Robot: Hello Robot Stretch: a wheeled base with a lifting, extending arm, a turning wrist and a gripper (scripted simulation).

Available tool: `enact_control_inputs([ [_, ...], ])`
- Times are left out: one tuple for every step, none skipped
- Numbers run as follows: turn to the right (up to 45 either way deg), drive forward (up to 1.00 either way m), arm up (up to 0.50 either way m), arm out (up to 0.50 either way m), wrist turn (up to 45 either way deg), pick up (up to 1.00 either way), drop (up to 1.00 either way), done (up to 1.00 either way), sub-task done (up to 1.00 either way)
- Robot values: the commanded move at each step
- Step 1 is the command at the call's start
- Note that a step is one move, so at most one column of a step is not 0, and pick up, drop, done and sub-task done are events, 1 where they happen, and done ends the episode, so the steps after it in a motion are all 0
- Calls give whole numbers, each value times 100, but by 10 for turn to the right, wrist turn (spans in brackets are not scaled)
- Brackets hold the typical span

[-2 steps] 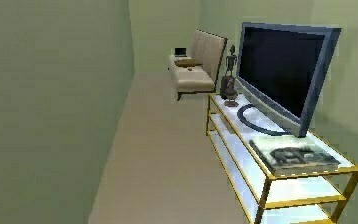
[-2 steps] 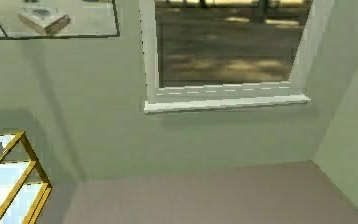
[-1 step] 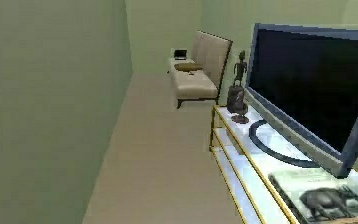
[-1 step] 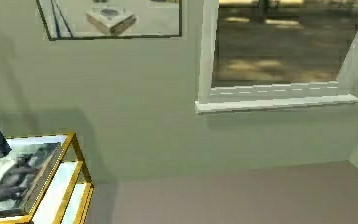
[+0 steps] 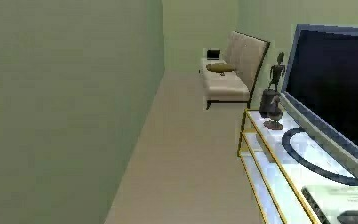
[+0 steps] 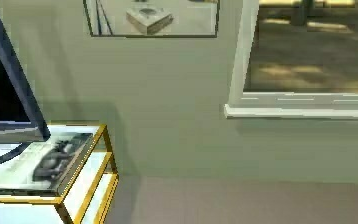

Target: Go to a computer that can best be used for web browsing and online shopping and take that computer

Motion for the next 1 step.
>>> enact_control_inputs([
  [0, 100, 0, 0, 0, 0, 0, 0, 0],
])
